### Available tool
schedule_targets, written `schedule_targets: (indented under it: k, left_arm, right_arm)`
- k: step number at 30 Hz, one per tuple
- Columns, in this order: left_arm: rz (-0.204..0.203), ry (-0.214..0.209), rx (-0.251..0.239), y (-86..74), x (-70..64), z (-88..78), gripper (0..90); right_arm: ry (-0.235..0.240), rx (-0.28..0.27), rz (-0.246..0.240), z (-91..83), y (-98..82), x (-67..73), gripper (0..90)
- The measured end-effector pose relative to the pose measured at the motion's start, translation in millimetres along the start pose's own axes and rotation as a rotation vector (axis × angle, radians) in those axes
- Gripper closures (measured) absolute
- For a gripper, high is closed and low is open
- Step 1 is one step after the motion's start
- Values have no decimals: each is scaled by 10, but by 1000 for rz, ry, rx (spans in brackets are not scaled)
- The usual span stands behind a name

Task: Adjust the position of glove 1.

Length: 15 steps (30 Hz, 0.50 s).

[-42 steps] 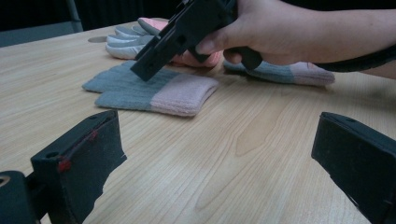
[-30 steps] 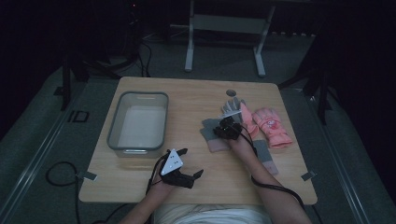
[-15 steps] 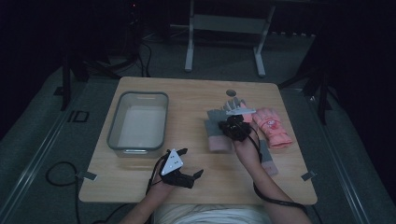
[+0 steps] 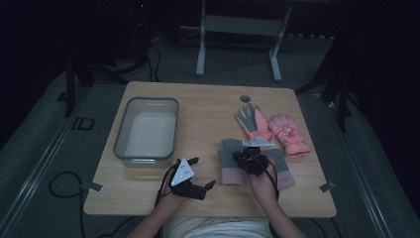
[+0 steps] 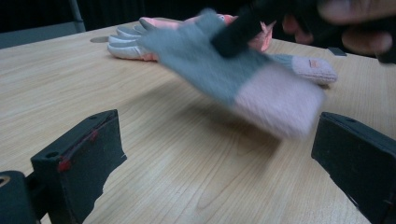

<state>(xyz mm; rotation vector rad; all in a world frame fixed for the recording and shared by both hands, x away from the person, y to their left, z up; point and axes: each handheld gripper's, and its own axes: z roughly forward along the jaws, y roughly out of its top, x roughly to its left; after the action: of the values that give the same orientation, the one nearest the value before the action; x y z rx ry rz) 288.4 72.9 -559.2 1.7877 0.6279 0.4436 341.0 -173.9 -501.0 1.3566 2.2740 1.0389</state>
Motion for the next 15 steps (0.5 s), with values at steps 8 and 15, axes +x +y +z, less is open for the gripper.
schedule_targets:
  k: [8, 15]
  left_arm:
    - [1, 1, 0, 0, 0, 0, 16]
    - [3, 0, -1, 0, -1, -1, 16]
  right_arm:
    - [-1, 32, 4, 167, -77, 8, 858]
    - [-28, 76, 6, 391, -176, -64, 801]
